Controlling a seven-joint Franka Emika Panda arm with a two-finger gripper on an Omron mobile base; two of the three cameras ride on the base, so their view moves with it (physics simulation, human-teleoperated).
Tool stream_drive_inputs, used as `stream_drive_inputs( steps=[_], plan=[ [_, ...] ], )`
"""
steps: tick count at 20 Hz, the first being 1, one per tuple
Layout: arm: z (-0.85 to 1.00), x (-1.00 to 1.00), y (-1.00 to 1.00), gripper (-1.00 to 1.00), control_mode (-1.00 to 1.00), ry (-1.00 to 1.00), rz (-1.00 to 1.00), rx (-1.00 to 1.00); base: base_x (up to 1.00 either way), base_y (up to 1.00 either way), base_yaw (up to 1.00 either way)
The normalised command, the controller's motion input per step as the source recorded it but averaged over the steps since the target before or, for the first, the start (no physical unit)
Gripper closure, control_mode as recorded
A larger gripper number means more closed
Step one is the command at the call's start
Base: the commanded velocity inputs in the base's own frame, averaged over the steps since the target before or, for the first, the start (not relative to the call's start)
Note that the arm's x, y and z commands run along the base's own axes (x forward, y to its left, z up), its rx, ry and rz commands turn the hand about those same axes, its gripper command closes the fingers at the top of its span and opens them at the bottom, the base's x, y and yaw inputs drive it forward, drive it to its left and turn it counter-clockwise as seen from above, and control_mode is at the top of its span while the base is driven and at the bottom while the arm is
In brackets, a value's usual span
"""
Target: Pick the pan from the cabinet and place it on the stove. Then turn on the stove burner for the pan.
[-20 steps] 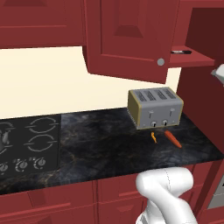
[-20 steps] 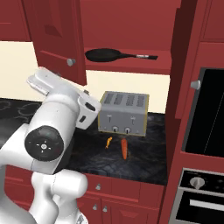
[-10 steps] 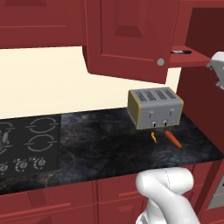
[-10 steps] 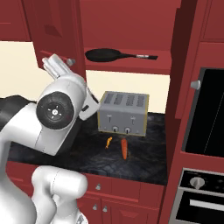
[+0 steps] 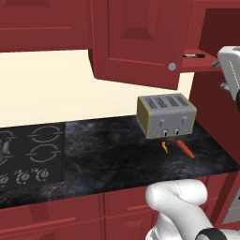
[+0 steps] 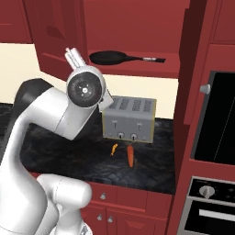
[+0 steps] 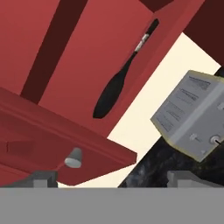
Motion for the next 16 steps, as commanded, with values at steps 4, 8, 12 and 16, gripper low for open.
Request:
stream_drive_inputs(
  steps=[4, 8, 12, 16],
  plan=[
    [-0.26, 0.57, -0.02, -1.0, -1.0, 0.0, 0.1, 0.12, 0.0, 0.0, 0.0],
    [-0.16, 0.62, 0.0, -1.0, -1.0, 0.0, 0.09, 0.13, 0.0, 0.0, 0.0],
    [-0.07, 0.6, 0.0, -1.0, -1.0, 0.0, 0.1, 0.13, 0.0, 0.0, 0.0],
    [-0.03, 0.49, 0.01, -1.0, -1.0, 0.0, 0.1, 0.12, 0.0, 0.0, 0.0]
  ],
)
